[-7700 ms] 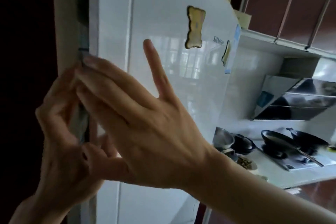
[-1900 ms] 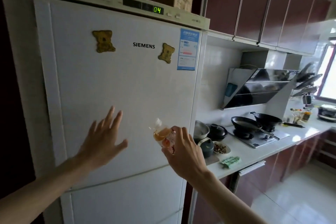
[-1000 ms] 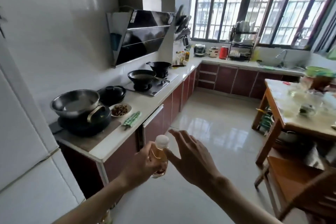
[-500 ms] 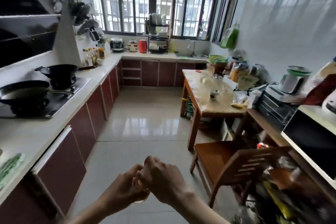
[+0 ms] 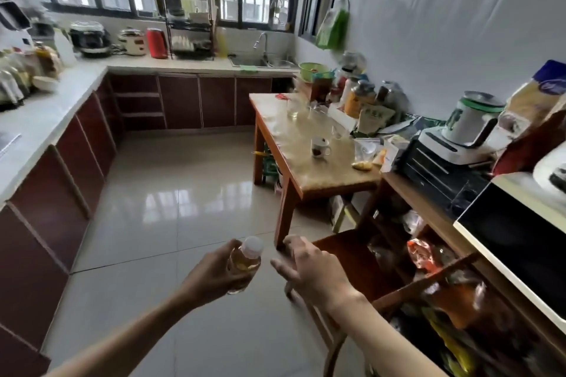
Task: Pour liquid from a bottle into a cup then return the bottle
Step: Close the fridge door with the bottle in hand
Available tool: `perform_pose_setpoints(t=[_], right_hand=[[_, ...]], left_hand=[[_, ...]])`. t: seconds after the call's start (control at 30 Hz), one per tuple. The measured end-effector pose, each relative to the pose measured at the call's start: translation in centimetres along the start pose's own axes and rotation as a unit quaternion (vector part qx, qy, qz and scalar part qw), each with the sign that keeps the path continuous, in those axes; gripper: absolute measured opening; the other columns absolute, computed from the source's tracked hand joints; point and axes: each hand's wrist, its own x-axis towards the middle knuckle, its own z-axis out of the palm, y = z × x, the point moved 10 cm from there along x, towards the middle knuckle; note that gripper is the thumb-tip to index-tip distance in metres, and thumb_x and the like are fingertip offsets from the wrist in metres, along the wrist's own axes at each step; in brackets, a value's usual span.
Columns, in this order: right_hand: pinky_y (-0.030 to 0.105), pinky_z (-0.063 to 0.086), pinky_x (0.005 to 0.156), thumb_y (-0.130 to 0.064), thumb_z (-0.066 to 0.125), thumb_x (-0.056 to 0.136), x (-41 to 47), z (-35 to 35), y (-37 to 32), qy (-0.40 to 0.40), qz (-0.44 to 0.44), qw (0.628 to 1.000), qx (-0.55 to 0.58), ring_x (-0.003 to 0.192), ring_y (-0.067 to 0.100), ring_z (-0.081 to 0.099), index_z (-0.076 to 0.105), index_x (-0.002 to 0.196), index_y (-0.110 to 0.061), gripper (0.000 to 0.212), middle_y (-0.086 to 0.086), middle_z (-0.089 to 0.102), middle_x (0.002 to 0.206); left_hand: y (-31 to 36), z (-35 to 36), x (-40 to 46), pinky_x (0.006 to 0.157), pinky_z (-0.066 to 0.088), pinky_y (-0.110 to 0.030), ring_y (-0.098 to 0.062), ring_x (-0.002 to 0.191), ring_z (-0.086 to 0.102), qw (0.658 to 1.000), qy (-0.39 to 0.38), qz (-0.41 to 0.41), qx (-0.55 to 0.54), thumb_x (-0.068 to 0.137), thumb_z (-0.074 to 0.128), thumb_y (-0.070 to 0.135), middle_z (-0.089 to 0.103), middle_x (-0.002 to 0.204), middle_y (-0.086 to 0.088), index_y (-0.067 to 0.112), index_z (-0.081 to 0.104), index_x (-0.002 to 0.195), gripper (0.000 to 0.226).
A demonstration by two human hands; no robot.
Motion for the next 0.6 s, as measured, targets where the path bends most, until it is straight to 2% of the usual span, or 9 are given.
perform_pose_setpoints(t=[0.13,0.3,0.4,0.5,0.6], right_hand=[[0.038,0.055,0.092,-0.062,0.041,0.098,4.8,-0.1,6.5,-0.015,0.090,0.995,0.028,0.115,0.021,0.064,0.039,0.142,-0.026,0.057,-0.002,0.054,0.141],[0.040,0.053,0.091,-0.058,0.041,0.099,13.5,0.3,15.6,-0.022,0.144,0.989,0.025,0.114,0.023,0.063,0.039,0.140,-0.024,0.053,-0.001,0.055,0.135],[0.042,0.051,0.096,-0.057,0.042,0.100,20.9,0.2,21.2,-0.015,0.150,0.989,0.010,0.123,0.026,0.059,0.030,0.150,-0.019,0.064,0.004,0.049,0.146],[0.041,0.044,0.106,-0.054,0.044,0.100,28.3,-1.1,25.4,-0.021,0.149,0.989,0.015,0.137,0.028,0.047,0.016,0.158,-0.014,0.075,0.008,0.031,0.161],[0.042,0.042,0.108,-0.052,0.044,0.101,34.7,-2.8,29.0,-0.034,0.141,0.989,-0.004,0.140,0.029,0.041,0.012,0.159,-0.013,0.077,0.009,0.024,0.163]], left_hand=[[-3.3,-0.8,7.8,0.063,0.053,-0.020,-0.007,0.088,0.070,0.999,-0.009,-0.033,0.017,0.075,0.082,0.046,0.073,0.102,0.008,0.037,0.055,0.113,0.047],[-5.6,0.5,18.9,0.059,0.052,-0.016,0.006,0.077,0.067,0.997,-0.024,-0.061,0.050,0.075,0.082,0.045,0.073,0.090,0.012,0.038,0.054,0.100,0.038],[-6.6,1.7,26.7,0.065,0.056,-0.020,-0.001,0.081,0.069,0.995,-0.033,-0.070,0.065,0.073,0.082,0.047,0.074,0.095,0.010,0.038,0.053,0.105,0.044],[-5.9,1.6,33.9,0.070,0.056,-0.025,-0.005,0.085,0.068,0.994,-0.025,-0.076,0.078,0.074,0.081,0.048,0.073,0.098,0.008,0.036,0.052,0.110,0.048],[-4.7,1.1,40.2,0.073,0.056,-0.026,-0.009,0.089,0.070,0.994,-0.011,-0.090,0.066,0.069,0.078,0.058,0.074,0.098,0.007,0.035,0.054,0.110,0.052]])
